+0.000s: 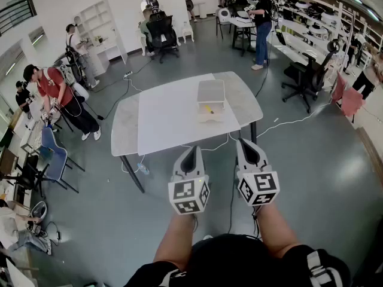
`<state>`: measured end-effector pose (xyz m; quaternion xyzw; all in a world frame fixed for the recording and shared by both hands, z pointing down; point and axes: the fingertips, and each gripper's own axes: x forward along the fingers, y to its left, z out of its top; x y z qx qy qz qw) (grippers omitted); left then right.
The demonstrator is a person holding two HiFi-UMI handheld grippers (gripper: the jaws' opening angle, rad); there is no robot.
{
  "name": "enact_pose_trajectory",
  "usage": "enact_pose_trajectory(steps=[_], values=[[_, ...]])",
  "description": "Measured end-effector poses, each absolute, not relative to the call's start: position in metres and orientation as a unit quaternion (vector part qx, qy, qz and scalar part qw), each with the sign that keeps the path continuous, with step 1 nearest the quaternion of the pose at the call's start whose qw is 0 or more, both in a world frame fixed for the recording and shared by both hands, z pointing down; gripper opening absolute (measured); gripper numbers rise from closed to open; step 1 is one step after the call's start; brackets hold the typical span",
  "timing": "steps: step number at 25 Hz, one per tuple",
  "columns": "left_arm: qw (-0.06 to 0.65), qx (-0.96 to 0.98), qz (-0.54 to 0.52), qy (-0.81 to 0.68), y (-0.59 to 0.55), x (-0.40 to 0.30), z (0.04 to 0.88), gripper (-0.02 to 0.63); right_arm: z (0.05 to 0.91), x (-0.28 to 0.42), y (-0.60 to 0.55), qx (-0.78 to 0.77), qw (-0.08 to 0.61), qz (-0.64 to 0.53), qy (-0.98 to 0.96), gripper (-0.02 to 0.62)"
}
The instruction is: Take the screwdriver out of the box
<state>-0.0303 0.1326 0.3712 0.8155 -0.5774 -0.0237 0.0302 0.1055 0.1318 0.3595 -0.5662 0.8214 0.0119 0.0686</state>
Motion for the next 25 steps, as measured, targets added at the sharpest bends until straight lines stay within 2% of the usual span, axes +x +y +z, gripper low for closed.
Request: enact_pose_trajectory(steps=[25], values=[[0.022,0.825,-0.019,-0.564,0.135,-0.066,0.379,0.012,0.358,0.054,0.139,-0.553,0.076,0.027,0.829,0.011]])
